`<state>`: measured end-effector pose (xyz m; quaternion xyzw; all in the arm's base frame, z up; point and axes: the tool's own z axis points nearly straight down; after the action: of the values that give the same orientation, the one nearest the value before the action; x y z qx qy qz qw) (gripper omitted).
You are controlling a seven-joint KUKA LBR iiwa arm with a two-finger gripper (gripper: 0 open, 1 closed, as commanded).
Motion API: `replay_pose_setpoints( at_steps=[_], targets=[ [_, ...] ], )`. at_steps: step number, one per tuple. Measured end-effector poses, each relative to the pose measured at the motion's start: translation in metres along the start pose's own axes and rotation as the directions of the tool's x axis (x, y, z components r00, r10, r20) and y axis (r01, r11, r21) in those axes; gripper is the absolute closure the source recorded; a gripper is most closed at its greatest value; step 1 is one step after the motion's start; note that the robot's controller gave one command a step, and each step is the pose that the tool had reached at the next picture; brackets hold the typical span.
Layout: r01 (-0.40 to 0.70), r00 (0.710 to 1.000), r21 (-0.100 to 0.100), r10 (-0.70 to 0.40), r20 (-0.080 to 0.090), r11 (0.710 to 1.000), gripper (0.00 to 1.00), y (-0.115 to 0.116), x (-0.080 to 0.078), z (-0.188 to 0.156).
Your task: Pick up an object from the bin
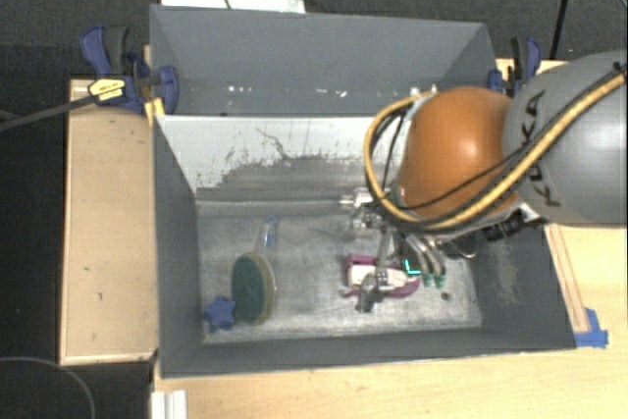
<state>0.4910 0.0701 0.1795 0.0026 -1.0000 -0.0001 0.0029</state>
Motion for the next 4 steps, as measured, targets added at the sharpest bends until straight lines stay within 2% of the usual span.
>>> replay_pose_setpoints(
  at_steps=[1,2,3,4],
  targets=[
    [0.037,0.999,0.000,-0.037,0.015,0.999,0.00,-0.044,-0.030,0.108],
    [-0.078,0.997,-0.002,0.078,0.012,0.997,0.00,-0.033,-0.033,0.082],
    [-0.237,0.971,-0.006,0.237,0.012,0.972,0.00,-0.045,-0.026,0.107],
    [-0.241,0.970,-0.007,0.241,0.021,0.971,1.00,-0.046,-0.028,0.104]
  ],
)
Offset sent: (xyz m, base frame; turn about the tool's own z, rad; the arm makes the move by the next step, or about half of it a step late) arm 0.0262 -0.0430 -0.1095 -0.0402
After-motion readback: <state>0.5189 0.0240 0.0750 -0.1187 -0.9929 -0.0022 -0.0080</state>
